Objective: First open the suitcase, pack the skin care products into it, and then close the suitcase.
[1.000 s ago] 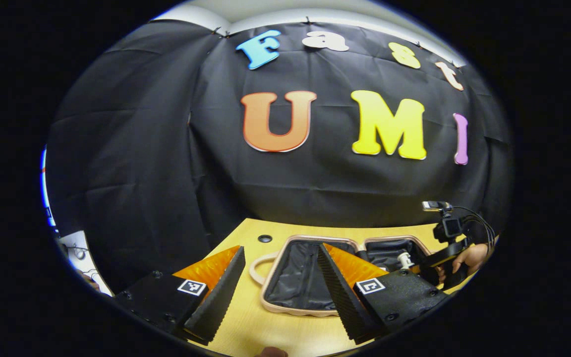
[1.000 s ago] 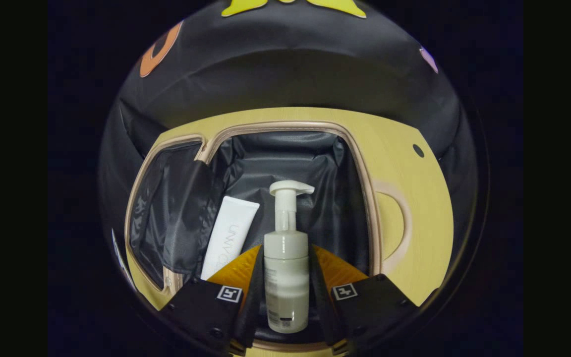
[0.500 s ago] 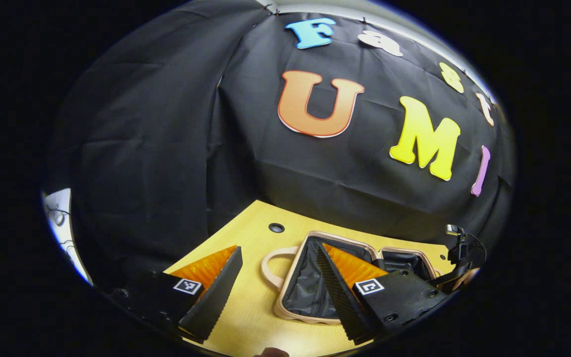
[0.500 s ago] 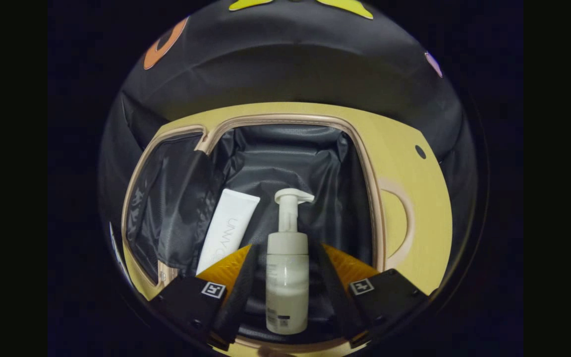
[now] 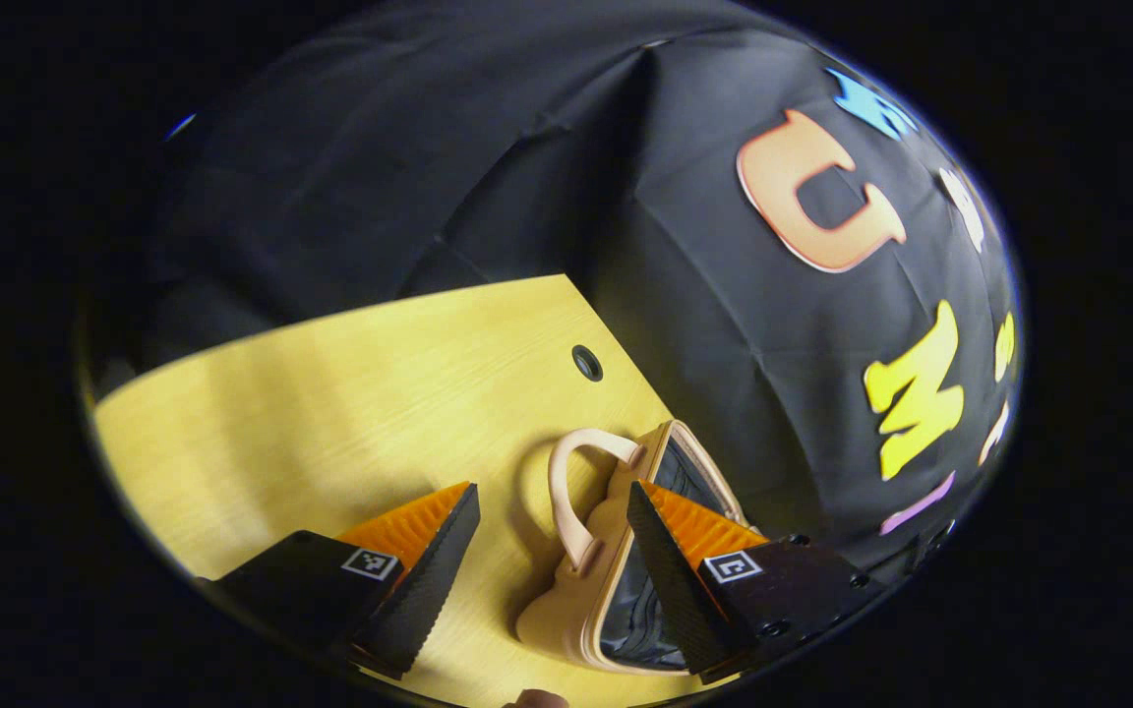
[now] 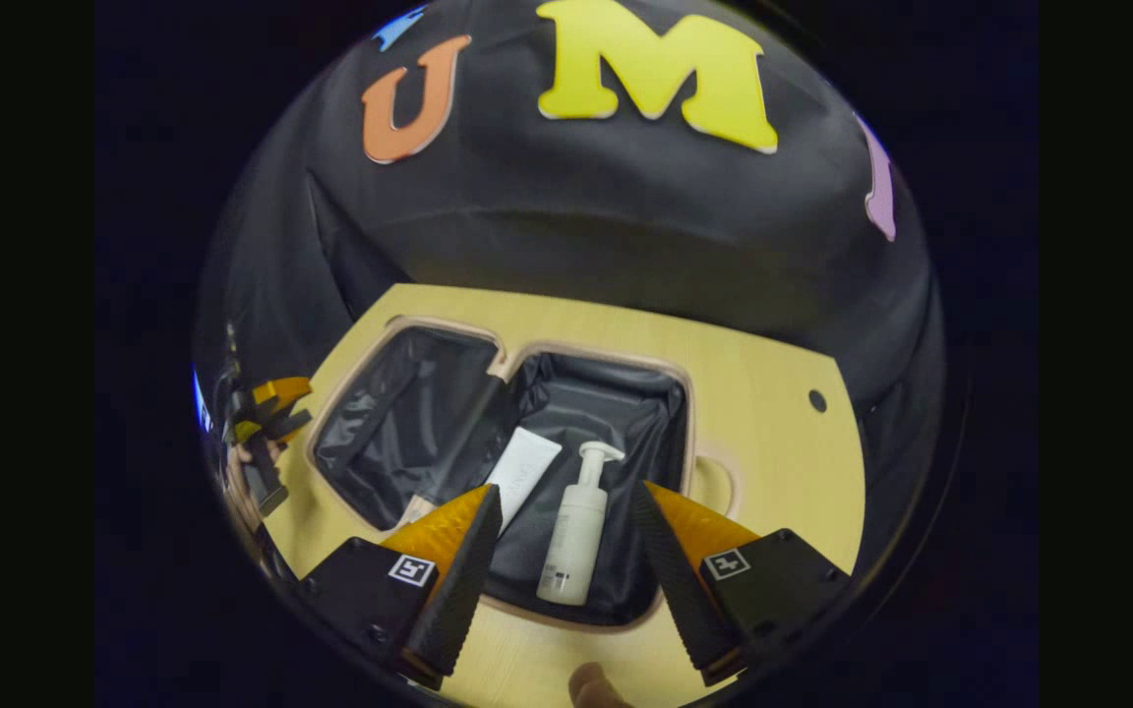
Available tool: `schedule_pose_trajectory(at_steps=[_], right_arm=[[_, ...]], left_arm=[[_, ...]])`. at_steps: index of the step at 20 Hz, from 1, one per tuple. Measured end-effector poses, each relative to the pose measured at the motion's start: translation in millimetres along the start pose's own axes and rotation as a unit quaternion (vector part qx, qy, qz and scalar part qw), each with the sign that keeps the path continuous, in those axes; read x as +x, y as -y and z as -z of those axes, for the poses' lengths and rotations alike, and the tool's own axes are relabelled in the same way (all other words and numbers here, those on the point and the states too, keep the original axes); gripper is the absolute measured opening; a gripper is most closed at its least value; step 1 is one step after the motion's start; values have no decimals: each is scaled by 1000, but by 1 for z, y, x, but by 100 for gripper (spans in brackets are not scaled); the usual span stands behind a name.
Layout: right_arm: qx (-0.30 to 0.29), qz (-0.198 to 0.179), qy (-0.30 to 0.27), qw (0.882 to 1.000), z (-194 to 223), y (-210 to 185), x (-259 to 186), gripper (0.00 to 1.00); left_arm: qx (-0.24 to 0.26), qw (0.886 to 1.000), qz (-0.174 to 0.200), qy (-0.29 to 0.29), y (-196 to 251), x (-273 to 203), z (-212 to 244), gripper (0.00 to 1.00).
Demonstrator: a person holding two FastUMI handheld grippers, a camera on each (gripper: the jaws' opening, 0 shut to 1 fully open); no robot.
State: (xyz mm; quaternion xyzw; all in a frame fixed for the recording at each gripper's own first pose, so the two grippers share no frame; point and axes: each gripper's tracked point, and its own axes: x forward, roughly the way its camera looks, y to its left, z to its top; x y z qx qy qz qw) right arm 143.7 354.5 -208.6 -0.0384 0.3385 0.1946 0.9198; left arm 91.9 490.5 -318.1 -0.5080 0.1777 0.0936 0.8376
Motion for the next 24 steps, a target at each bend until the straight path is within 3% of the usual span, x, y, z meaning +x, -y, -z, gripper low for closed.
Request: schedule_pose_trajectory(at_steps=[3,4,5,7,8,9,10,11,13,14,15,16,19,22,24], right_arm=[[-16,-2,40,999,-9,1,-53,79],[-25,-1,51,998,-9,4,-68,78],[-37,1,61,997,-7,6,-81,80],[-55,6,75,996,-1,7,-104,80],[-60,7,79,995,2,7,-113,81],[-60,9,81,995,5,9,-120,81],[-56,13,83,995,6,9,-127,81],[-51,16,82,995,7,8,-132,81],[-53,12,84,995,4,6,-143,80],[-56,12,94,994,-1,6,-148,80],[-61,19,105,992,-5,12,-153,80],[-61,21,117,991,-8,14,-159,80],[-61,21,139,988,-13,20,-172,80],[-57,9,155,986,-16,26,-180,80],[-55,2,164,985,-17,32,-186,80]], left_arm=[[-75,997,14,-23,-6,21,14,96],[-92,995,24,-22,-4,25,12,83],[-98,995,24,-21,-6,26,10,91],[-96,995,16,-32,-11,31,16,81],[-90,995,10,-40,-13,35,23,70],[-93,995,11,-42,-12,35,23,48],[-101,994,21,-42,-7,36,21,37],[-111,992,41,-42,-2,33,18,41],[-131,989,51,-40,0,35,16,10],[-135,989,52,-37,0,36,14,6],[-131,989,50,-34,2,34,13,11],[-114,992,42,-30,3,34,14,3],[-45,999,14,-19,16,25,9,3],[-8,1000,20,11,57,7,-13,3],[43,998,28,24,87,-7,-21,3]])
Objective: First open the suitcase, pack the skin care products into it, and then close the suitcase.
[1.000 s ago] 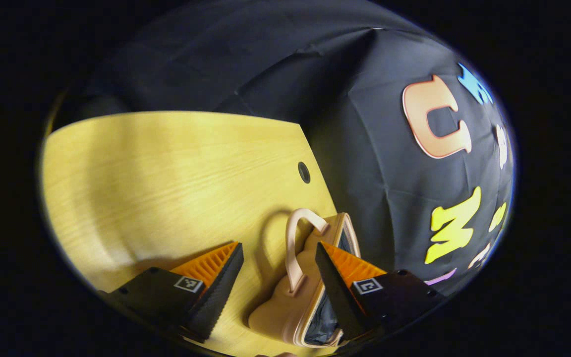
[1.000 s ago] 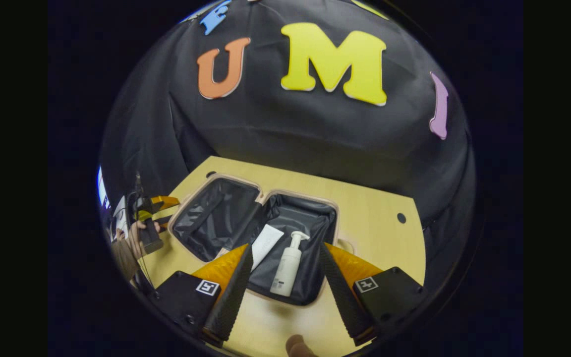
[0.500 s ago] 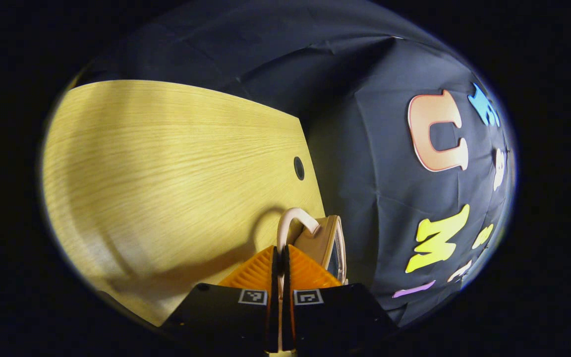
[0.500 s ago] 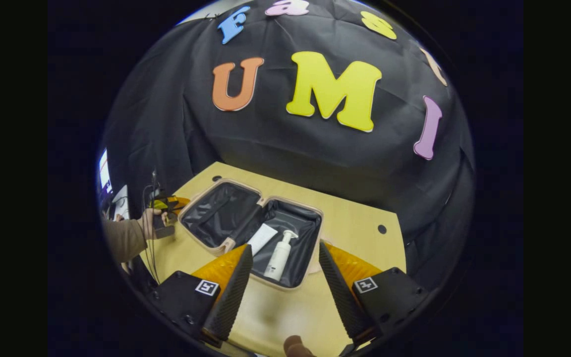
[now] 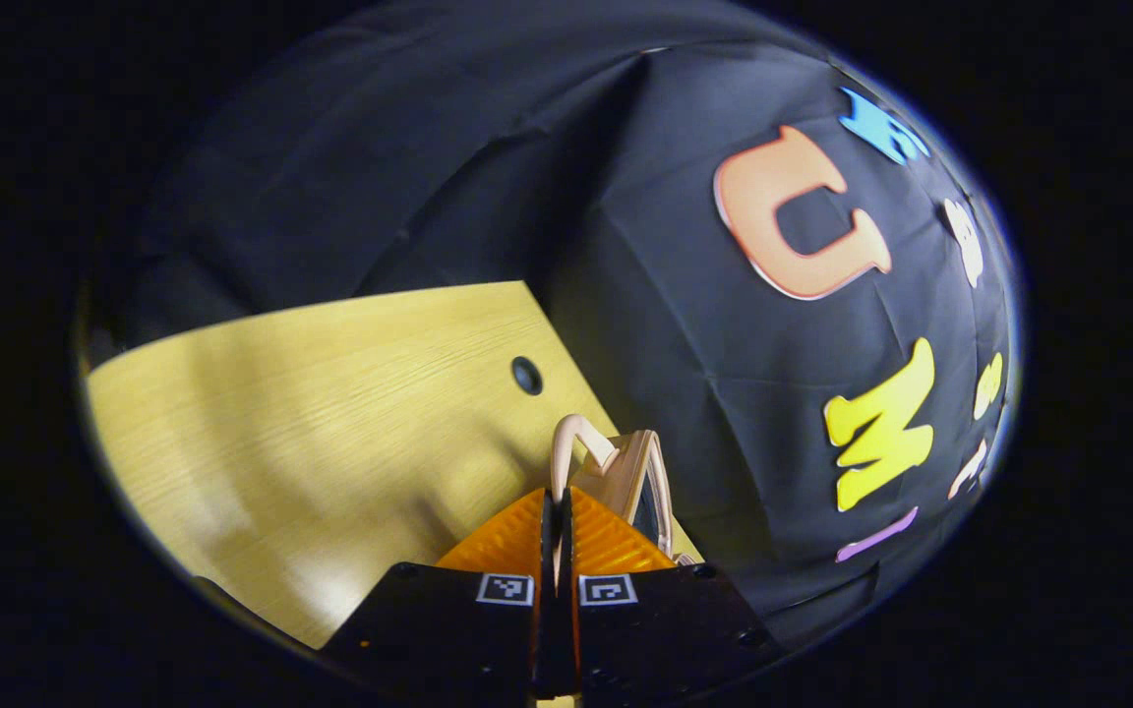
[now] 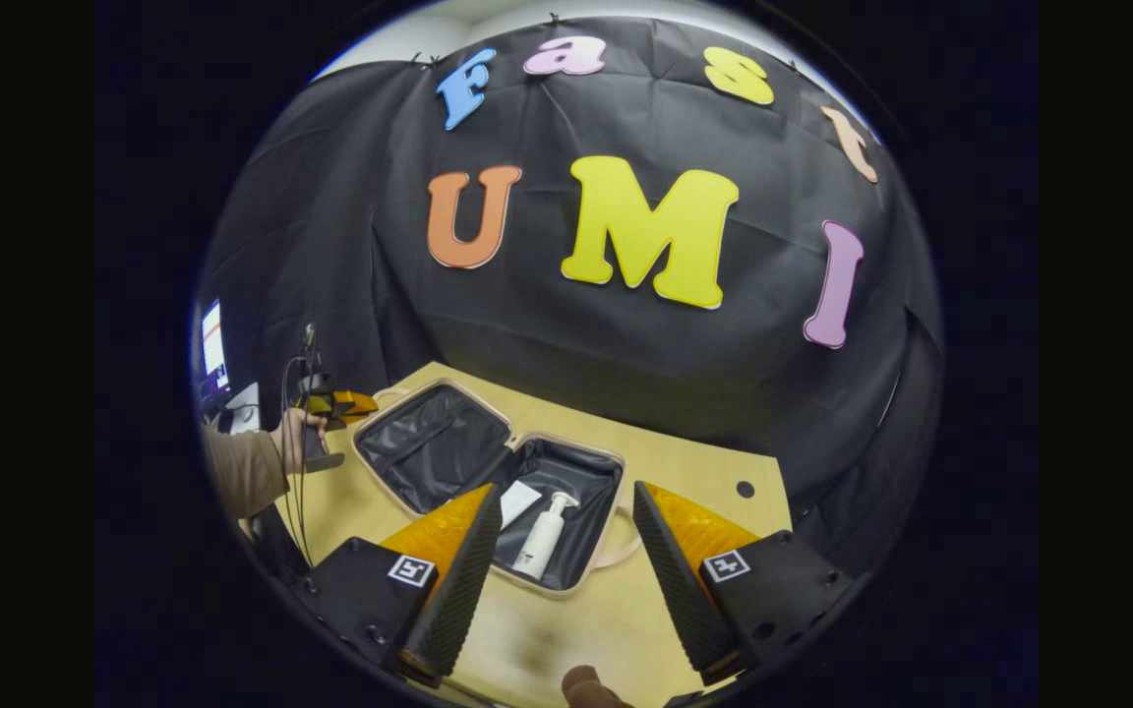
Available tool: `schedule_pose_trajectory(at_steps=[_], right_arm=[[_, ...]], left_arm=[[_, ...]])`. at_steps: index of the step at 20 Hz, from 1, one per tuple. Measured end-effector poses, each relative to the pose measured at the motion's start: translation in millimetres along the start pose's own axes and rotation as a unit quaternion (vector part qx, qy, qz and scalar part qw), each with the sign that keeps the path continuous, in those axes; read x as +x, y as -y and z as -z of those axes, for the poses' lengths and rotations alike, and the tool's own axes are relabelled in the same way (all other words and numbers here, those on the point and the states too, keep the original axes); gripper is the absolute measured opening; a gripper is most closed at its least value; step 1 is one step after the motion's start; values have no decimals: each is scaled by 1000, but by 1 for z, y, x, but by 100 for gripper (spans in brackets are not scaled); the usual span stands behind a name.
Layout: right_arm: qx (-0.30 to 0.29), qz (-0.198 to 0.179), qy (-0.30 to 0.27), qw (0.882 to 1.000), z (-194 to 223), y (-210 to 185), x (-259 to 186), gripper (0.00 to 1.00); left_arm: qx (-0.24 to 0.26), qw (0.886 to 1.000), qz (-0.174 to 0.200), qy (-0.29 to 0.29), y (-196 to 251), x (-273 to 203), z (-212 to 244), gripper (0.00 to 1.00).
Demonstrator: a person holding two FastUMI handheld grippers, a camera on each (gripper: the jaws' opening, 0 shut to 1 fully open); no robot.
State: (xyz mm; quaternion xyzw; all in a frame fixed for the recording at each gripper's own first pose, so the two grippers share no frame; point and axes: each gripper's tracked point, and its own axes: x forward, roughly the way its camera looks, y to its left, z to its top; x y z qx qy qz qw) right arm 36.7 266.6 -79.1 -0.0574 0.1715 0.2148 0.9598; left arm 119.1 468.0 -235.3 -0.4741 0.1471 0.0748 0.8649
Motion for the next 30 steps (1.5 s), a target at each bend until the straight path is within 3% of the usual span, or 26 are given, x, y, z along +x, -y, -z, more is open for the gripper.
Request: schedule_pose_trajectory(at_steps=[3,5,8,11,17,21,25,30], right_arm=[[3,-7,21,1000,-8,10,-9,79],[7,-13,31,999,-11,18,-13,79],[14,-21,41,999,-13,31,-16,79],[21,-26,39,999,-8,46,-17,80],[40,-18,32,999,1,91,-18,80],[50,-11,26,998,7,115,-18,80],[50,-8,28,998,4,138,-22,80],[43,-1,24,999,14,160,-32,80]], left_arm=[[83,996,18,29,57,-23,-11,3],[135,989,7,53,94,-36,-10,3],[216,973,-14,81,136,-51,3,3],[265,959,-16,98,176,-62,18,3],[392,912,-4,119,248,-82,74,3],[442,889,6,120,290,-85,132,3],[451,888,42,79,322,-67,208,3],[492,868,56,35,333,-40,282,3]])
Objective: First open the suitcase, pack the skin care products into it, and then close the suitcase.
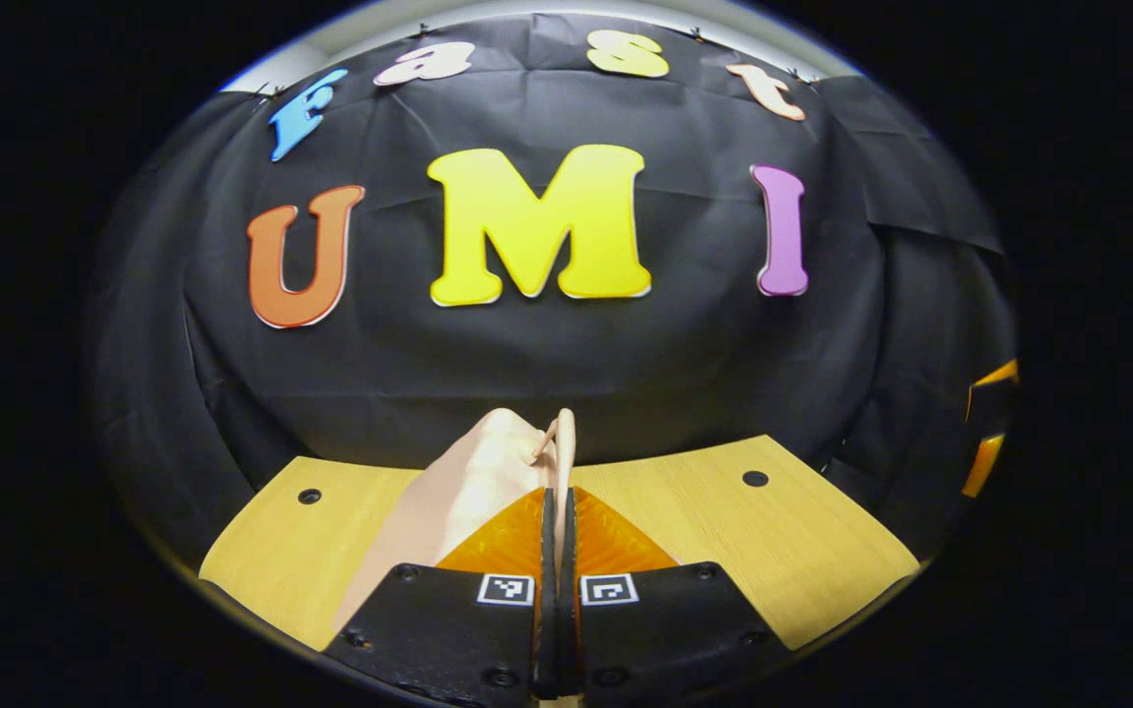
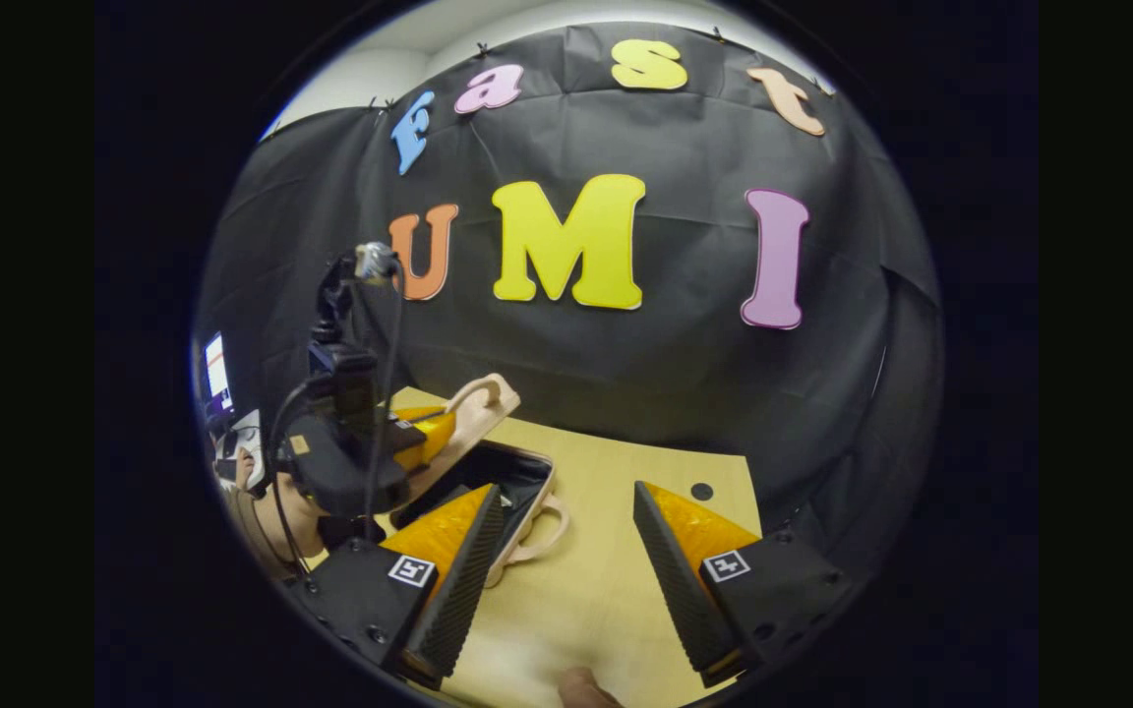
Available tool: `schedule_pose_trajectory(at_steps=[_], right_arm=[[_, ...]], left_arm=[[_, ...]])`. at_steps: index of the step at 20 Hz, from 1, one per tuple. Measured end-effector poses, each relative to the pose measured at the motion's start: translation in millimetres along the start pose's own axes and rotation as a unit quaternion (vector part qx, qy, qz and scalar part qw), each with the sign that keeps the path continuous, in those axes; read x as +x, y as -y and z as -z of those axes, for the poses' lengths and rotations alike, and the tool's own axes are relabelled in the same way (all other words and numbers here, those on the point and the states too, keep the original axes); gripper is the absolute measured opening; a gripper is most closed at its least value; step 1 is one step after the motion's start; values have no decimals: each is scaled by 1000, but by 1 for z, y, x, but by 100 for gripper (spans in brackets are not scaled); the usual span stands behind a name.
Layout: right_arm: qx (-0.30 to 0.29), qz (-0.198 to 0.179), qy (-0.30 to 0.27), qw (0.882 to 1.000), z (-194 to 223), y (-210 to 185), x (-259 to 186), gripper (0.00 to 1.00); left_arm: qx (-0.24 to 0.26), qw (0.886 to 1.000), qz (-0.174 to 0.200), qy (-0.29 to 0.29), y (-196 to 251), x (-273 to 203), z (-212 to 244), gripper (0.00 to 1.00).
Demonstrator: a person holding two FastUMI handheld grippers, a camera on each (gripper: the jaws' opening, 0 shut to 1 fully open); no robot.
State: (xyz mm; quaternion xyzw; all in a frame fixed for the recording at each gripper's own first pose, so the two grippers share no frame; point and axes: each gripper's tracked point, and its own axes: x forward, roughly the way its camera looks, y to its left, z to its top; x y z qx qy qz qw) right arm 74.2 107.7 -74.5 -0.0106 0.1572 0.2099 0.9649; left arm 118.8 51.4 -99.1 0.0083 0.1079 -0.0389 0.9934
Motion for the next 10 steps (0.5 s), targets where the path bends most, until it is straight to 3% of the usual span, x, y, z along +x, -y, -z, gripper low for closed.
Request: schedule_pose_trajectory(at_steps=[10], right_arm=[[25,31,-30,999,39,57,-20,80]], left_arm=[[42,994,23,-97,79,28,91,4]])
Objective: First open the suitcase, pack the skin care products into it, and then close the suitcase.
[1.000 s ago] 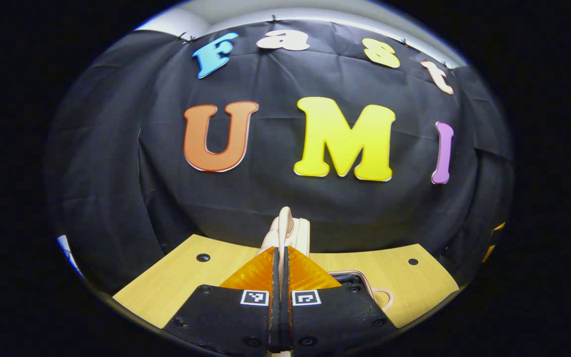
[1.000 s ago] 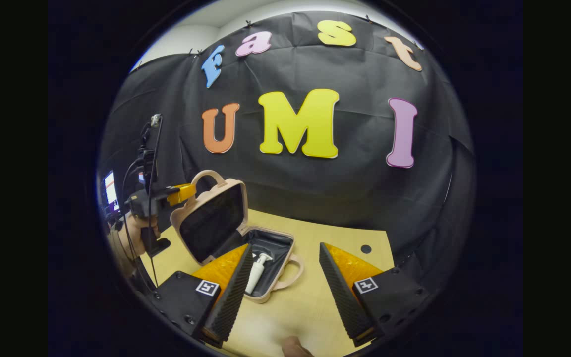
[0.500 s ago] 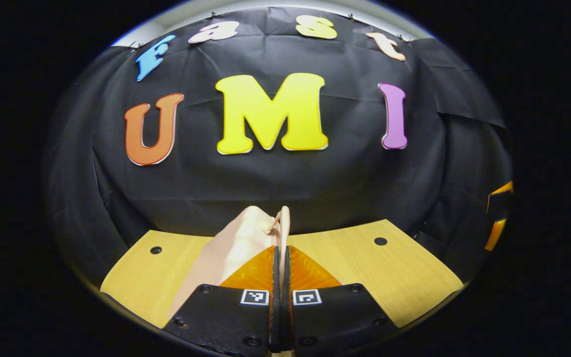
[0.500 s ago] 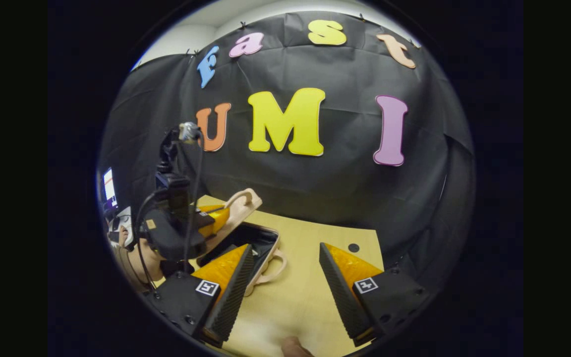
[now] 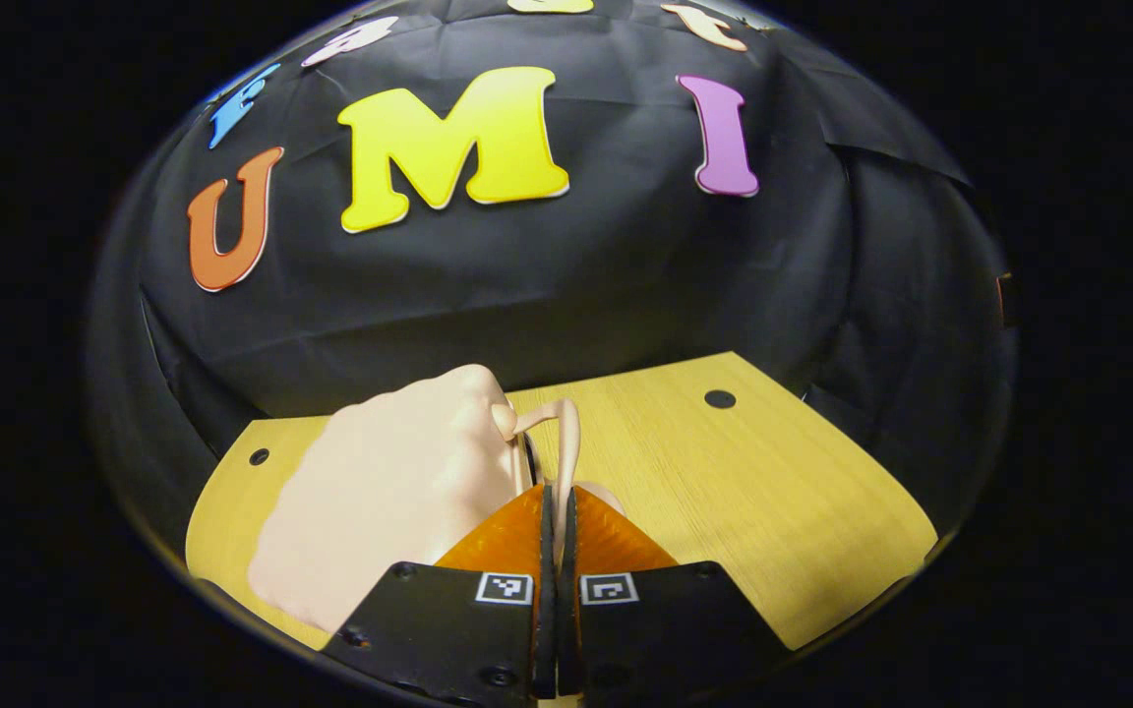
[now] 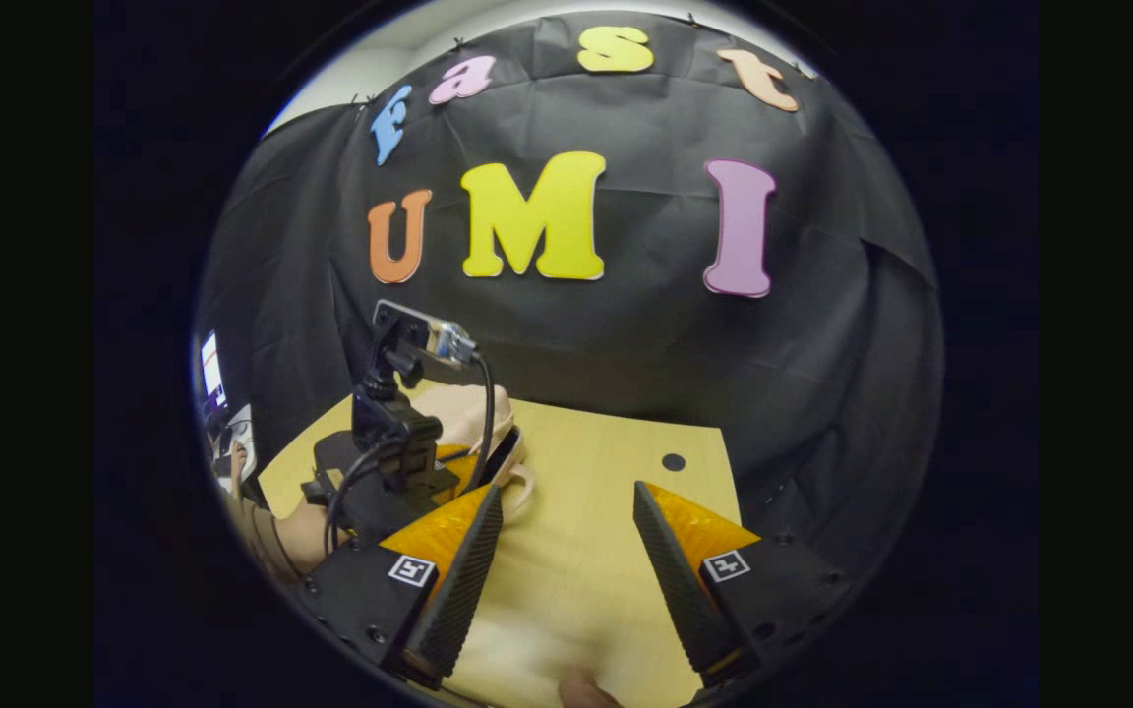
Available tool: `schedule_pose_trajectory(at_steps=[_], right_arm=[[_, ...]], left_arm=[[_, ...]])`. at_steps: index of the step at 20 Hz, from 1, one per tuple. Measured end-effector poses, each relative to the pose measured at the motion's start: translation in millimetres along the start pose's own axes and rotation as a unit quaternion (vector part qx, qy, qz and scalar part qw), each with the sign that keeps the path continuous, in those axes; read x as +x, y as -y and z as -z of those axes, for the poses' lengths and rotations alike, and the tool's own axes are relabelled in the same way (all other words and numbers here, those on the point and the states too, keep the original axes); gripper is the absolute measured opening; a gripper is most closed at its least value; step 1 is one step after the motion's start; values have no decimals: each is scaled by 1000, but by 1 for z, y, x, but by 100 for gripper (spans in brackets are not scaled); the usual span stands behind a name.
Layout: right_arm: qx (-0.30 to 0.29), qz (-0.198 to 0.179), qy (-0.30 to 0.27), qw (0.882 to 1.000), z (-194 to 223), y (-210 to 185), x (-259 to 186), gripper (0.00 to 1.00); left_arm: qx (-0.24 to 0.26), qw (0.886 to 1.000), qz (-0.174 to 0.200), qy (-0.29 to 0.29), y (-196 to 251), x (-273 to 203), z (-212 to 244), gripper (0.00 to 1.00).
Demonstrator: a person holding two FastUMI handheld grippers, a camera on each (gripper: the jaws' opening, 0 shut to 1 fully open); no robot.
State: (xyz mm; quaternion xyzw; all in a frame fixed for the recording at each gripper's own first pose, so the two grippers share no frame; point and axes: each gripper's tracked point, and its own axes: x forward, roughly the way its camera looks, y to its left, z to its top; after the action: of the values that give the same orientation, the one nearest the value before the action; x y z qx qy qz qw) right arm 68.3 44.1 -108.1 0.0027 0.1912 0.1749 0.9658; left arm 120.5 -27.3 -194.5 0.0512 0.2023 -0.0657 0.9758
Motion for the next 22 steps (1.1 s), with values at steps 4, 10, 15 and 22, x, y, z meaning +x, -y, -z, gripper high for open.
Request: schedule_pose_trajectory(at_steps=[4,10,15,22], right_arm=[[7,15,-10,1000,14,28,-8,80],[19,29,-9,999,21,57,-21,80],[37,48,21,998,-2,66,-33,80],[14,67,92,993,-60,11,-51,80]], left_arm=[[-3,1000,-9,-26,5,17,18,4],[-42,998,0,-50,24,23,27,24],[-84,996,0,-12,23,-15,-15,67],[-89,991,-43,85,-53,-128,-91,98]])
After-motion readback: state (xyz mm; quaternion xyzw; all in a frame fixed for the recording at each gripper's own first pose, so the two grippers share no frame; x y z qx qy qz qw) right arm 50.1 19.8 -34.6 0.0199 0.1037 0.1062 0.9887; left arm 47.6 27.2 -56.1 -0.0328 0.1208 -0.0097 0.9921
